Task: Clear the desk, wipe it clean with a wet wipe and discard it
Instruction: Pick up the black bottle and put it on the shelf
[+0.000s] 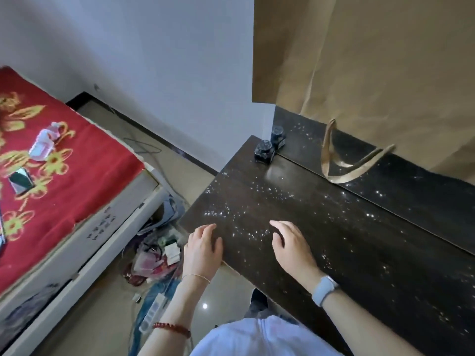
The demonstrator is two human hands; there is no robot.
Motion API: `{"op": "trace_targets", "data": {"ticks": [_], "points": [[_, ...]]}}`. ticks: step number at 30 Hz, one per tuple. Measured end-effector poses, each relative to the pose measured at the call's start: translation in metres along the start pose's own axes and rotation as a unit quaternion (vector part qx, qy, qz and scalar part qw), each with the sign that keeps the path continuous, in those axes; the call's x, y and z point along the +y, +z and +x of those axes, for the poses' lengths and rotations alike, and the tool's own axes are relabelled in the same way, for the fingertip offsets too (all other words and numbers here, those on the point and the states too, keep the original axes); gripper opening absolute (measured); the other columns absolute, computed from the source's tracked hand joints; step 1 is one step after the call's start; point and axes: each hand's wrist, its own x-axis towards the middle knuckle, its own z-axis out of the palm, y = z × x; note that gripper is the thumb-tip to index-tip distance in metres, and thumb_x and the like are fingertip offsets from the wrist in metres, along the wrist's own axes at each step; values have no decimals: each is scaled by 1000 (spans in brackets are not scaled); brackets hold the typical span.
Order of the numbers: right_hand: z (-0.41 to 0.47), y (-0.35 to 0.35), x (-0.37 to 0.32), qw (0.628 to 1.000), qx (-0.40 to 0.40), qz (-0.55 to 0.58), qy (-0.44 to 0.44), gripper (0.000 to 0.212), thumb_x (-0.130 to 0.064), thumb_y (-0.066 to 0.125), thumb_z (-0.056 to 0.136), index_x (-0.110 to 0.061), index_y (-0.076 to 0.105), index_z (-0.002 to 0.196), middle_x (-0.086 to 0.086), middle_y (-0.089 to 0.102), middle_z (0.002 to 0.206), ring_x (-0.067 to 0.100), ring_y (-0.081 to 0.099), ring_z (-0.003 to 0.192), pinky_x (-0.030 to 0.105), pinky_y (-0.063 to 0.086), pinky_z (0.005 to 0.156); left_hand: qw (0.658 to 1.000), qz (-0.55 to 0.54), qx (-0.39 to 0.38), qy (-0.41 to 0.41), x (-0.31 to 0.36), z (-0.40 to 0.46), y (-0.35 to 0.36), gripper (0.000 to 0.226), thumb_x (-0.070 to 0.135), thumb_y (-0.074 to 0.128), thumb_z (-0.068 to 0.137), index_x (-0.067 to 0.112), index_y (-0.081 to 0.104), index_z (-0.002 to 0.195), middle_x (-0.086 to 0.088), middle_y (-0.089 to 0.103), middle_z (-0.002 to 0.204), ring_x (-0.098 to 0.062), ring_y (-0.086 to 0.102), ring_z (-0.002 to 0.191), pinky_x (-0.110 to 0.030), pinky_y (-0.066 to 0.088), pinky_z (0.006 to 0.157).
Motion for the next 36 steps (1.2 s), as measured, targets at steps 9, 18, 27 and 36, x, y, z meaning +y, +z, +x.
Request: {"op": "trace_targets", "data": {"ticks": [9,18,27,36], "points": [[164,-5,-29,987,7,-152,42,55,-16,48,91,-9,25,141,10,26,148,28,27,133,40,34,103,981,138,-136,12,-13,107,16,76,59,30,86,23,-3,145,1,-7,156,-23,-7,142,-48,6,114],[230,18,-33,967,37,-234,89,60,-9,57,84,-7,28,137,17,30,139,33,32,125,39,37,98,977,132,-168,21,-32,112,27,86,67,1,71,22,-3,145,0,-9,155,-24,-10,142,-46,2,113],[196,17,-28,980,24,-132,144,48,-15,61,83,-9,39,125,16,44,123,33,38,114,38,37,95,976,109,-187,21,-32,114,24,77,61,26,85,22,0,145,-2,-8,155,-25,-9,142,-50,3,112],[35,-6,-31,931,245,64,263,57,-13,70,77,-11,44,128,7,50,121,21,44,115,21,32,98,968,-24,-129,212,41,117,18,44,41,48,83,13,59,115,-13,46,136,-33,38,129,-53,27,102]]}}
